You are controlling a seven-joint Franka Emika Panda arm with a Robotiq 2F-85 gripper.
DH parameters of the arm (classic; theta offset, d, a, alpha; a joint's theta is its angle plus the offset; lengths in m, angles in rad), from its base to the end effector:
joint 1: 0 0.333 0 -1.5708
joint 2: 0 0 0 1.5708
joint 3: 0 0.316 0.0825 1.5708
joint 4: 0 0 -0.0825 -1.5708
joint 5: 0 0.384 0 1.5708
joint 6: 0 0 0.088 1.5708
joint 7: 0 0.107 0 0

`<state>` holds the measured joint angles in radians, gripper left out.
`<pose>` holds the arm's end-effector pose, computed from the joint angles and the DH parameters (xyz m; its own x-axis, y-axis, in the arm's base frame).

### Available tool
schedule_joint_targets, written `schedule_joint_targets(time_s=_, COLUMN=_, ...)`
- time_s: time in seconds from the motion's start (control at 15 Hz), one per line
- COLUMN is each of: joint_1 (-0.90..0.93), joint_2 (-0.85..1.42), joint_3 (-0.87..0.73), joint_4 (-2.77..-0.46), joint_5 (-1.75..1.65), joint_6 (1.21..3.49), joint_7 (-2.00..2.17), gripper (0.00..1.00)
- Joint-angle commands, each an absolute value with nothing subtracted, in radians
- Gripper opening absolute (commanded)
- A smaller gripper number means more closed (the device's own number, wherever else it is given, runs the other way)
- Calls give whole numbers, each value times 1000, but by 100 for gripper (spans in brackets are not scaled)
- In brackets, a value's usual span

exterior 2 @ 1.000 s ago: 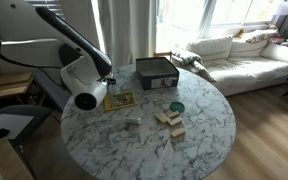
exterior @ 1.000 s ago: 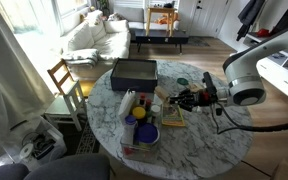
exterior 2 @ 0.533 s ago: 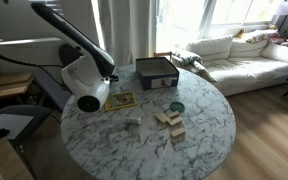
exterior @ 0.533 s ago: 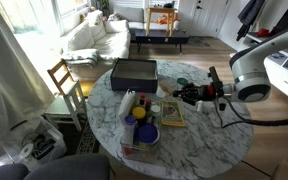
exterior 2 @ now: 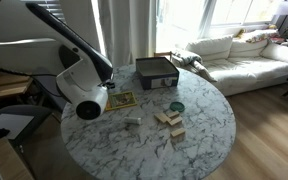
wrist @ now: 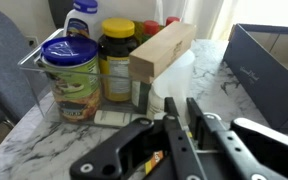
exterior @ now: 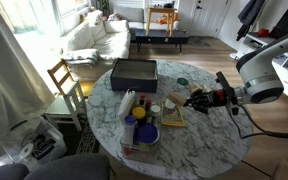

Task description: Pick up the measuring cup with a wooden block from the white bottle to and put it on the table

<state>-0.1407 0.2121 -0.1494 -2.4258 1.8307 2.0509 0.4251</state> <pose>0.4731 -0.0884 0.2227 -0.1429 -0.3022 -0.9425 -0.7501 0.6543 -0.0961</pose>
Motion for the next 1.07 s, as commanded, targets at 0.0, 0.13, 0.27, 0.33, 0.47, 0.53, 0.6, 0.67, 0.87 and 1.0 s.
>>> schedule_joint_targets(time_s=0.0, joint_1=-176, joint_2=174, joint_3=-187, joint_4=-2492, joint_5=1718, joint_6=1982, joint_7=434, gripper=4)
schedule_joint_targets(time_s=0.13, joint_1=-188, joint_2=178, joint_3=-203, joint_4=-2506, joint_5=1661, joint_6=1945, joint_7=432, gripper=4)
schedule_joint_targets(time_s=0.27, joint_1=-194, joint_2=191, joint_3=-214, joint_4=-2513, joint_5=1595, joint_6=1914, joint_7=435, gripper=4)
schedule_joint_targets(time_s=0.33, joint_1=-194, joint_2=200, joint_3=-216, joint_4=-2516, joint_5=1564, joint_6=1901, joint_7=435, gripper=4)
schedule_joint_targets(time_s=0.47, joint_1=-184, joint_2=214, joint_3=-214, joint_4=-2517, joint_5=1525, joint_6=1903, joint_7=432, gripper=4)
schedule_joint_targets(time_s=0.53, joint_1=-180, joint_2=219, joint_3=-211, joint_4=-2518, joint_5=1510, joint_6=1905, joint_7=432, gripper=4)
schedule_joint_targets(time_s=0.6, joint_1=-172, joint_2=225, joint_3=-207, joint_4=-2518, joint_5=1502, joint_6=1916, joint_7=430, gripper=4)
schedule_joint_targets(time_s=0.67, joint_1=-167, joint_2=232, joint_3=-202, joint_4=-2516, joint_5=1494, joint_6=1921, joint_7=431, gripper=4)
schedule_joint_targets(time_s=0.87, joint_1=-146, joint_2=254, joint_3=-188, joint_4=-2506, joint_5=1488, joint_6=1939, joint_7=434, gripper=4)
schedule_joint_targets(time_s=1.0, joint_1=-130, joint_2=270, joint_3=-177, joint_4=-2499, joint_5=1506, joint_6=1959, joint_7=433, gripper=4)
